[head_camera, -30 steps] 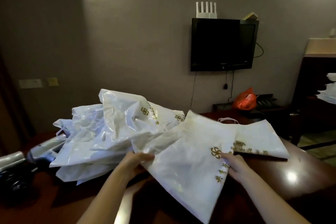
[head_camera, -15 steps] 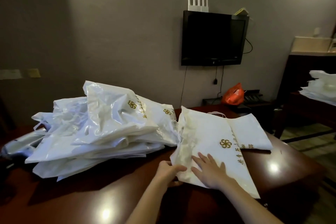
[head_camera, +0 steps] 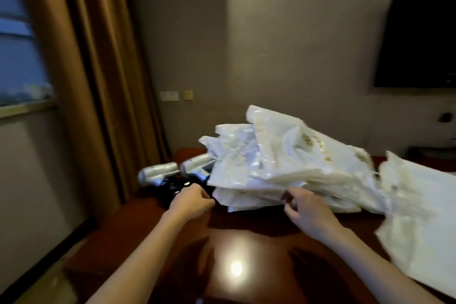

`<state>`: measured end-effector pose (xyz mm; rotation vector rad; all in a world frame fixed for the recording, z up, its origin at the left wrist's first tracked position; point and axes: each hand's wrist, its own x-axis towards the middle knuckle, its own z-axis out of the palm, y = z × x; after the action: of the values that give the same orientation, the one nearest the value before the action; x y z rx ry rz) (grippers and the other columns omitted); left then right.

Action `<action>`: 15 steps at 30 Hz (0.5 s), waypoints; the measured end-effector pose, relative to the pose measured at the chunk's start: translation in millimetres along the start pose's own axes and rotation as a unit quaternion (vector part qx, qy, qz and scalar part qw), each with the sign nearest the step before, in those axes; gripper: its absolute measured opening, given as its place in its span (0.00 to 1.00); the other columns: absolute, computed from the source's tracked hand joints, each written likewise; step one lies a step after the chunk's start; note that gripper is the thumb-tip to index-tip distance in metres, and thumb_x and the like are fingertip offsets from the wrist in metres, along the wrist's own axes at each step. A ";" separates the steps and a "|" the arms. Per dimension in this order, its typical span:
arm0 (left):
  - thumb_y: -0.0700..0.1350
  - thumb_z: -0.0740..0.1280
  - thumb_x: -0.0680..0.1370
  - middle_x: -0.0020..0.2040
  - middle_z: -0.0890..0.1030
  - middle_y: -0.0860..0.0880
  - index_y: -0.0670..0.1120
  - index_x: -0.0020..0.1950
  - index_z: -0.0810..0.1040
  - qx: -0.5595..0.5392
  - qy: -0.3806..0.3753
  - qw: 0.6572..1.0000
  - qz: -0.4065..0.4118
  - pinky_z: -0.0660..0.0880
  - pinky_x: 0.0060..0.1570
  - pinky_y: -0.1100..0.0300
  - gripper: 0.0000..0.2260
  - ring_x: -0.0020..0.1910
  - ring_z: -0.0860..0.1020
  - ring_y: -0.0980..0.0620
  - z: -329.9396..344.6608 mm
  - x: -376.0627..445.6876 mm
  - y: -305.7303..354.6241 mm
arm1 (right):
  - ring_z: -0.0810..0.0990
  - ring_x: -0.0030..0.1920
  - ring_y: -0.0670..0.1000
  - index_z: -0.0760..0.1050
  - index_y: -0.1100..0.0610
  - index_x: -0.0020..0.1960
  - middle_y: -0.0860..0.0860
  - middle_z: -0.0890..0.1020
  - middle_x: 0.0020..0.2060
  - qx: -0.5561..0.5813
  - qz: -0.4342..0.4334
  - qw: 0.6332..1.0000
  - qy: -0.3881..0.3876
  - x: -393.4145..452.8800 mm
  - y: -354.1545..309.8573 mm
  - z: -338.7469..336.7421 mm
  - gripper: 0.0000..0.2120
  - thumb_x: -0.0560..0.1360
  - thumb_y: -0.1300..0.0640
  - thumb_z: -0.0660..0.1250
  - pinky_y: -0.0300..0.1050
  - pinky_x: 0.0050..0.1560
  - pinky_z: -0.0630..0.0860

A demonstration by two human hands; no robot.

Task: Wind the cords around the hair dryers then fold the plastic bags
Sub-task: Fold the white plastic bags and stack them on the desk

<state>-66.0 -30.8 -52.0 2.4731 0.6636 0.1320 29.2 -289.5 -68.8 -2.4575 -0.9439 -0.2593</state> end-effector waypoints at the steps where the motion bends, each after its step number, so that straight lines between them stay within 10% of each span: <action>1: 0.48 0.69 0.75 0.39 0.85 0.47 0.46 0.44 0.83 0.005 0.019 0.999 -0.028 0.81 0.47 0.54 0.07 0.40 0.84 0.50 -13.7 0.8 -21.1 | 0.80 0.47 0.53 0.76 0.54 0.49 0.49 0.80 0.42 0.012 -0.021 1.000 -0.012 11.6 -22.0 15.8 0.05 0.73 0.59 0.65 0.44 0.47 0.72; 9: 0.47 0.66 0.80 0.36 0.72 0.49 0.48 0.36 0.64 -0.194 0.084 0.959 -0.186 0.76 0.55 0.48 0.16 0.41 0.74 0.48 -47.1 36.9 -108.1 | 0.76 0.60 0.55 0.67 0.55 0.67 0.54 0.77 0.59 0.088 -0.081 0.985 -0.125 91.2 -147.0 132.7 0.20 0.77 0.51 0.63 0.47 0.58 0.71; 15: 0.45 0.65 0.81 0.44 0.77 0.48 0.42 0.54 0.73 -0.385 0.064 0.894 -0.221 0.71 0.44 0.56 0.08 0.45 0.75 0.50 -31.5 71.1 -112.9 | 0.62 0.72 0.58 0.45 0.49 0.78 0.55 0.60 0.74 0.122 -0.003 0.972 -0.201 130.2 -181.0 174.9 0.40 0.76 0.47 0.67 0.56 0.69 0.64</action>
<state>-60.0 100.3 -91.6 1.5233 0.9823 0.3143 4.9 -9.7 -106.9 -2.3162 -1.0720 0.3498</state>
